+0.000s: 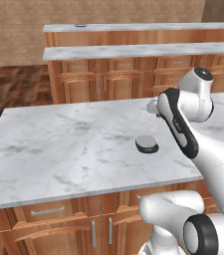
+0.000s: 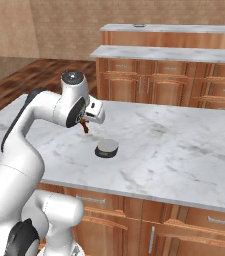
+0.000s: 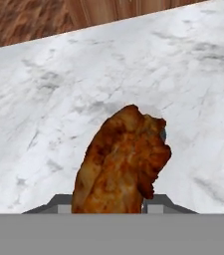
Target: Take the chicken drumstick from the fridge and place it on the digital scale on the counter by the fridge. Wait a few seconds for a reading, then move it to the plate on the dining counter.
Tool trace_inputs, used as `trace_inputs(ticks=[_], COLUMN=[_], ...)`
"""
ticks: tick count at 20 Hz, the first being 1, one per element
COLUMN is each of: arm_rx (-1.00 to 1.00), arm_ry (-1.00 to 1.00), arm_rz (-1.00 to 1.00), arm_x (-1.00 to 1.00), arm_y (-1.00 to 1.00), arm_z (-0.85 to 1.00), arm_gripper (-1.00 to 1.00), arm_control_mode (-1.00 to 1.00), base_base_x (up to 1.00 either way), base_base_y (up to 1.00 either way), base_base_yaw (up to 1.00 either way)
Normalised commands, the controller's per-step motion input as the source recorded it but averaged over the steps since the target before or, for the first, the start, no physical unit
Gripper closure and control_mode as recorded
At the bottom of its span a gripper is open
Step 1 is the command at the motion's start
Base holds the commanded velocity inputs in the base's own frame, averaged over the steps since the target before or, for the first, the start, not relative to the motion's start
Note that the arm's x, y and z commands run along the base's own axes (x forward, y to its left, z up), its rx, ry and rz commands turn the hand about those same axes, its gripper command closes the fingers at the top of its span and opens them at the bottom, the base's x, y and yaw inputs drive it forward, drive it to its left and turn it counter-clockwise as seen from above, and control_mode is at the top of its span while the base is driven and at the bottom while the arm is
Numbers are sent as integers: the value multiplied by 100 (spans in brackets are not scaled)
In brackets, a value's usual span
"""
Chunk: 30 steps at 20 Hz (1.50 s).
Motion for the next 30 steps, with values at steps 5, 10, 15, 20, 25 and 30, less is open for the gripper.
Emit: trace_inputs(ticks=[5,10,15,20,25,30], arm_rx=[0,0,0,0,0,0], arm_ry=[0,0,0,0,0,0], arm_rz=[0,0,0,0,0,0], arm_x=[0,0,0,0,0,0], arm_y=[0,0,0,0,0,0], arm_z=[0,0,0,0,0,0], arm_gripper=[100,100,100,100,100,100], arm_control_mode=[100,100,100,100,100,100], base_base_x=[-32,-12,-3,-3,-7,-2], base_base_y=[77,100,100,100,100,100], base_base_yaw=[0,3,2,1,0,0])
